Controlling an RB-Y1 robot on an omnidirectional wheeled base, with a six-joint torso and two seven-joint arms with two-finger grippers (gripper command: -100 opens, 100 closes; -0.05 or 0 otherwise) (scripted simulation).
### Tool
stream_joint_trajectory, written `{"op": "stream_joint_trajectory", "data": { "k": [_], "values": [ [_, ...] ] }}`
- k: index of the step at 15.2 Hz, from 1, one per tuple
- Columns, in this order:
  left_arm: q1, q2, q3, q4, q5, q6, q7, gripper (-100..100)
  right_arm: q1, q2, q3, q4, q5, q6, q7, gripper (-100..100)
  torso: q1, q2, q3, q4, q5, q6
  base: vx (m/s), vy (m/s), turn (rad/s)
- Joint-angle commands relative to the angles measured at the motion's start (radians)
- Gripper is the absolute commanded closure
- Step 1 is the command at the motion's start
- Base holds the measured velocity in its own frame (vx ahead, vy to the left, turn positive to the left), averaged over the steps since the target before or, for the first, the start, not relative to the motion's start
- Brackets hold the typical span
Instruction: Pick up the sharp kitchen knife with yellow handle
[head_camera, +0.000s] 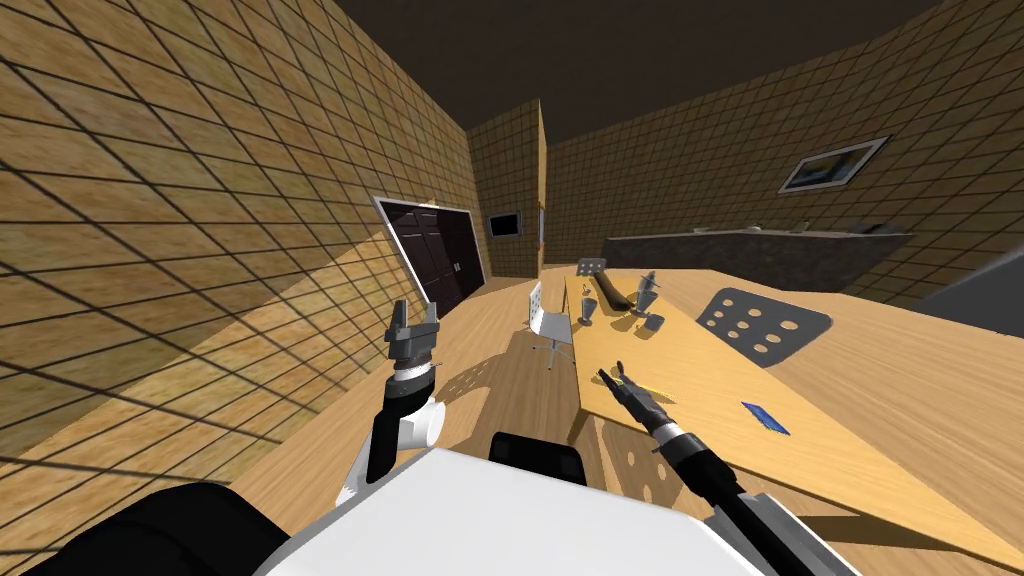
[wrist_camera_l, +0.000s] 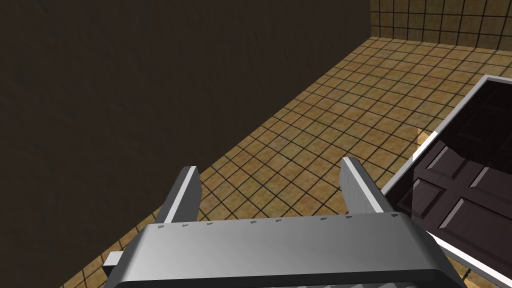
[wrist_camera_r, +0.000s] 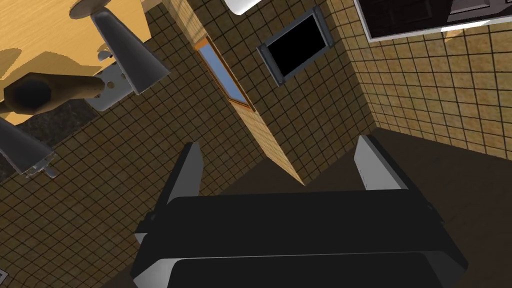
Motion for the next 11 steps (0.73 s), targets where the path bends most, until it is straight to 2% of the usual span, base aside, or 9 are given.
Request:
{"op": "stream_joint_trajectory", "data": {
  "k": [1, 2, 3, 4, 5, 6, 9, 10, 11],
  "values": [
    [0.000, 0.000, 0.000, 0.000, 0.000, 0.000, 0.000, 0, -0.002, -0.023, 0.015, 0.033, 0.015, 0.015, 0.031, -100, 0.000, 0.000, 0.000, 0.000, 0.000, 0.000, 0.059, 0.136, 0.098],
    [0.000, 0.000, 0.000, 0.000, 0.000, 0.000, 0.000, 0, -0.003, -0.053, 0.032, 0.063, 0.033, 0.039, 0.064, -100, -0.001, 0.000, 0.000, 0.000, 0.000, 0.000, 0.069, 0.123, 0.129],
    [0.000, 0.000, 0.000, 0.000, 0.000, 0.000, 0.000, 0, -0.003, -0.053, 0.032, 0.065, 0.033, 0.039, 0.066, -100, -0.002, -0.001, 0.000, 0.000, 0.000, 0.000, 0.062, 0.107, 0.107],
    [0.000, 0.000, 0.000, 0.000, 0.000, 0.000, 0.000, 0, -0.005, -0.083, 0.050, 0.097, 0.053, 0.063, 0.096, -100, -0.003, 0.000, 0.000, 0.000, -0.001, 0.000, 0.072, 0.125, 0.163],
    [0.000, 0.000, 0.000, 0.000, 0.000, 0.000, 0.000, 0, -0.005, -0.083, 0.050, 0.097, 0.053, 0.063, 0.101, -100, -0.003, -0.001, 0.000, 0.000, -0.001, 0.000, 0.075, 0.117, 0.128],
    [0.000, 0.000, 0.000, 0.000, 0.000, 0.000, 0.000, 0, -0.006, -0.111, 0.069, 0.120, 0.072, 0.089, 0.130, -100, -0.003, -0.001, 0.000, 0.000, -0.001, 0.000, 0.086, 0.090, 0.109],
    [0.000, 0.000, 0.000, 0.000, 0.000, 0.000, 0.000, 0, -0.008, -0.139, 0.087, 0.161, 0.093, 0.115, 0.172, -100, -0.006, -0.002, -0.001, 0.000, -0.001, 0.000, 0.091, 0.069, 0.106],
    [0.000, 0.000, 0.000, 0.000, 0.000, 0.000, 0.000, 0, -0.010, -0.167, 0.106, 0.193, 0.114, 0.142, 0.204, -100, -0.006, -0.002, -0.001, 0.000, -0.001, 0.000, 0.108, 0.068, 0.123],
    [0.000, 0.000, 0.000, 0.000, 0.000, 0.000, 0.000, 0, -0.010, -0.167, 0.106, 0.193, 0.114, 0.142, 0.208, -100, -0.007, -0.003, -0.002, -0.001, -0.001, 0.000, 0.102, 0.050, 0.100]
  ]
}}
